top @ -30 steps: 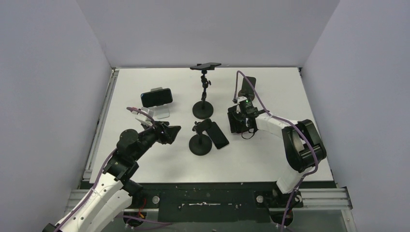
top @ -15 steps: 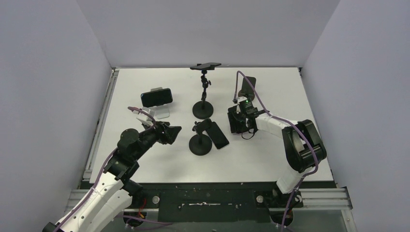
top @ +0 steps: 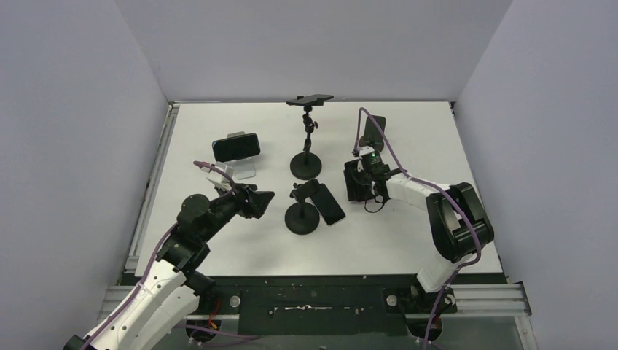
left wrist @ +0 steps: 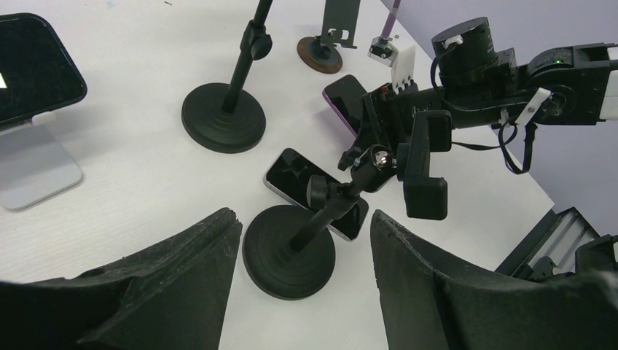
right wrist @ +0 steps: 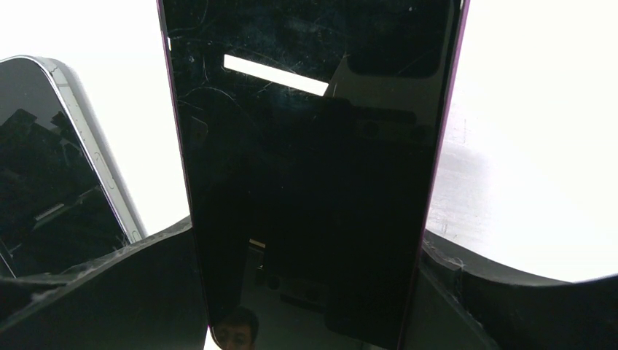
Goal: Remove the phone from the phone stand
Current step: Place the phone at the center of the board.
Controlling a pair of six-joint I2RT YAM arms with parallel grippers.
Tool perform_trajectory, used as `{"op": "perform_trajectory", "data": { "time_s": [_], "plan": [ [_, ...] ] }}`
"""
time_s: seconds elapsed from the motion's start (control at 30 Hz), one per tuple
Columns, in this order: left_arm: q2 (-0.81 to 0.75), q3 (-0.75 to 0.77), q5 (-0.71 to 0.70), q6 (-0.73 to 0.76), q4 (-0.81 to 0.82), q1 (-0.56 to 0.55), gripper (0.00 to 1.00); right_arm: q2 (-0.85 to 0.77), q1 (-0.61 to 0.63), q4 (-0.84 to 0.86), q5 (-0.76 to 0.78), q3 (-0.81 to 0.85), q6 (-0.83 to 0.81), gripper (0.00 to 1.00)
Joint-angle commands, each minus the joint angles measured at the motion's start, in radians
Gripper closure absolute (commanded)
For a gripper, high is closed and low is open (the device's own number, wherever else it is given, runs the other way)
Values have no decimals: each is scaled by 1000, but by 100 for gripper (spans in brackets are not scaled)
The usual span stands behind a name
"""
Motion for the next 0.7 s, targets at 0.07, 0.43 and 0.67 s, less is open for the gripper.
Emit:
{"op": "perform_trajectory", "data": {
  "time_s": [0.07, 0.43, 0.67],
  "plan": [
    [-5, 43, 20, 15, 23, -12, 37, -39, 17, -22, 14, -76, 31, 66],
    [35, 222, -45, -117, 89, -22, 23, -507, 157, -189, 278, 15, 103, 71],
    [178, 406, 113, -271, 217, -38, 22, -782, 356, -218, 216, 79, 13, 71]
  ]
}}
